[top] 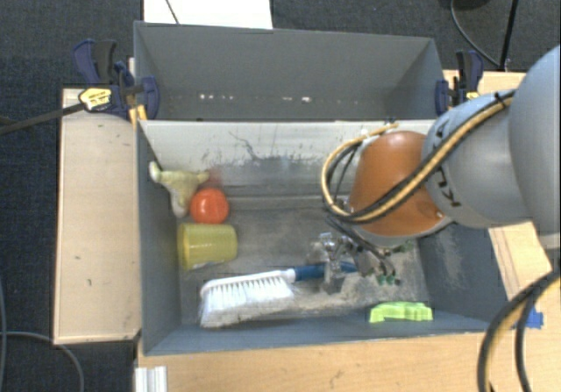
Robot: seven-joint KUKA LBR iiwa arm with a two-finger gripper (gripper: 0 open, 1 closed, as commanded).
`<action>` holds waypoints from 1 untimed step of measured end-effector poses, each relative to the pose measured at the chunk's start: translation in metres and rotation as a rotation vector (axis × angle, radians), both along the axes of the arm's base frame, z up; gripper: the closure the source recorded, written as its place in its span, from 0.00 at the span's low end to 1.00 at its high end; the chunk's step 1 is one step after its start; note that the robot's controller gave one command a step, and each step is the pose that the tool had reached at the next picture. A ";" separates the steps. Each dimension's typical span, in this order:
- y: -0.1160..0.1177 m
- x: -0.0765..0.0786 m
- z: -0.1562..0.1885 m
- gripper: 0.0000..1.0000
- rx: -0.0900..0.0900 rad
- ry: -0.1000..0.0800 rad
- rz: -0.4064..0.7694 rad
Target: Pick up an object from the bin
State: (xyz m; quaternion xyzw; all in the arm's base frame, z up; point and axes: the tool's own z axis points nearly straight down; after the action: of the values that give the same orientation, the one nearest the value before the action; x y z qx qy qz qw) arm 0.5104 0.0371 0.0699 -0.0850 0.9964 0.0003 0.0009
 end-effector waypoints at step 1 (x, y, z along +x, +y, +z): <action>-0.033 -0.015 0.000 1.00 0.001 0.000 0.065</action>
Offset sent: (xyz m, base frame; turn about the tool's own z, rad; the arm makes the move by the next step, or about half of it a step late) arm 0.0522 -0.0547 0.0001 -0.0644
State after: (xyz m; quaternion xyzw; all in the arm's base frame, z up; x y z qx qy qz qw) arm 0.4952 0.0037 0.0700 -0.1175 0.9931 0.0008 0.0008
